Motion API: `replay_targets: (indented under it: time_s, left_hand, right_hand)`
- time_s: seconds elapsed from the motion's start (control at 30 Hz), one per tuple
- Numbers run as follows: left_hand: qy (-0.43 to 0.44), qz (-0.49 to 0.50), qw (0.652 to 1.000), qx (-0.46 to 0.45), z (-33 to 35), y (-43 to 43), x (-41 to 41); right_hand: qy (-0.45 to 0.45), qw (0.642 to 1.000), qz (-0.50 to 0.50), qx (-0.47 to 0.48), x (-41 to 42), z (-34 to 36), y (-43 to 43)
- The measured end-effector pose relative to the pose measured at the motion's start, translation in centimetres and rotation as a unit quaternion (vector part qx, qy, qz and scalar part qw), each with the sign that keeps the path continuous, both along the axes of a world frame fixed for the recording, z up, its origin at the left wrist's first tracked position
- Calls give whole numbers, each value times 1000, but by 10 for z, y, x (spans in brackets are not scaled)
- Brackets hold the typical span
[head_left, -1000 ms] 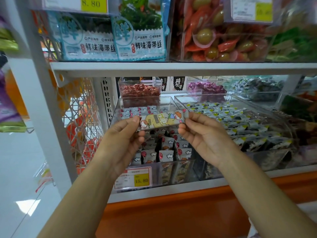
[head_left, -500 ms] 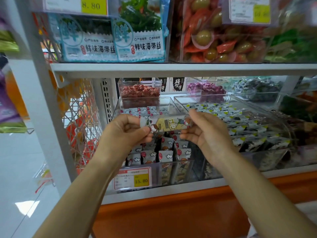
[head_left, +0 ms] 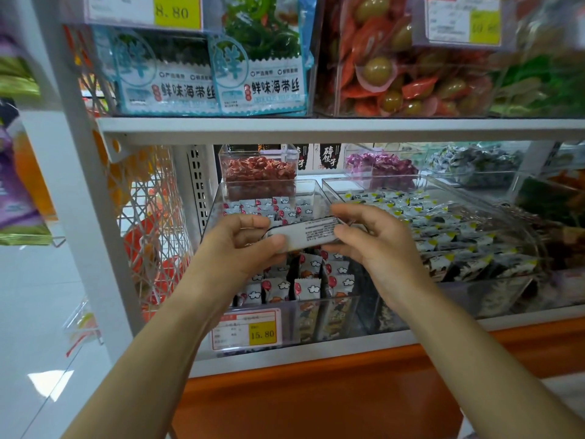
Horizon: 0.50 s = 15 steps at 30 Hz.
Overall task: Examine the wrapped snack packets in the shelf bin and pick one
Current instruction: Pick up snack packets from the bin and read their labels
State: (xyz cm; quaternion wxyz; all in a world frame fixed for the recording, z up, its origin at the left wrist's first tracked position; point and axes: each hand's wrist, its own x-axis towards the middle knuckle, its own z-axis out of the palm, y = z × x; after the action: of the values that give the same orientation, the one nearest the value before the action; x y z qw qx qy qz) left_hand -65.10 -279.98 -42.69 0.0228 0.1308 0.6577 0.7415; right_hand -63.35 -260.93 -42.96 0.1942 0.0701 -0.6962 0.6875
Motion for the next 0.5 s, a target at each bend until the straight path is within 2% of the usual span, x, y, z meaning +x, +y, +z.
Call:
replay_targets:
  time_s: [0.23,0.5]
  left_hand:
    - [58,17,995,-73,-1,0,3]
    - [94,2,989,-118,2,8,9]
  right_hand:
    - [1,999,-45,25,3,5,-2]
    - [47,980,-140,136,3,4,-2]
